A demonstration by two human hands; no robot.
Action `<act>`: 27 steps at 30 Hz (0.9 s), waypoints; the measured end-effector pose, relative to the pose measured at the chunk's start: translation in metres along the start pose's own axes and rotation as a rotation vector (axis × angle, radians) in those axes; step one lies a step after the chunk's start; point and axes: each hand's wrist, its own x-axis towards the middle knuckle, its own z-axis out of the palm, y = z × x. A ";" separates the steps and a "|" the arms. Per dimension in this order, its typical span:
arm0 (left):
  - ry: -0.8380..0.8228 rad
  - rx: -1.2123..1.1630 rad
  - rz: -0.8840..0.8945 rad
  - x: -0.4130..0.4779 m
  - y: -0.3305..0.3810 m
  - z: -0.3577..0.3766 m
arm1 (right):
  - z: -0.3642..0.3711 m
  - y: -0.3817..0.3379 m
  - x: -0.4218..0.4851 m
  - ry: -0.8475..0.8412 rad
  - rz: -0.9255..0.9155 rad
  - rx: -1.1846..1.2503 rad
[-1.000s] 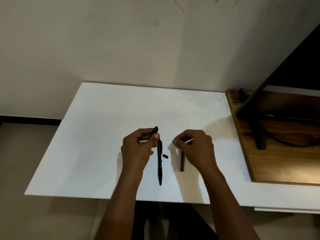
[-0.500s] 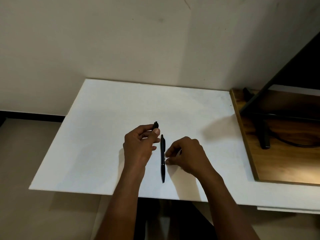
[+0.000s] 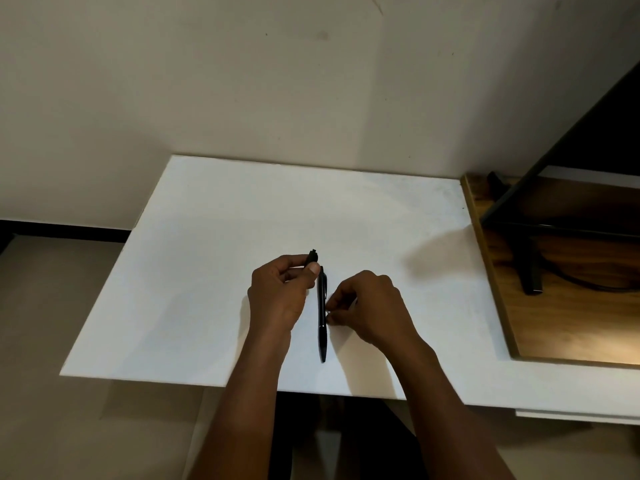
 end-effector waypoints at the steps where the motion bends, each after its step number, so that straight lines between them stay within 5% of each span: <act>1: -0.001 0.002 0.001 0.000 0.000 0.000 | 0.001 0.000 0.000 0.006 0.002 -0.002; 10: -0.024 0.035 0.014 0.000 0.000 0.000 | -0.003 0.004 0.001 0.017 0.030 0.084; 19: -0.090 0.154 0.117 -0.004 0.004 0.003 | -0.025 0.008 0.003 0.209 0.101 1.132; 27: -0.126 0.218 0.217 -0.004 0.006 0.005 | -0.024 0.005 0.004 0.197 -0.007 1.105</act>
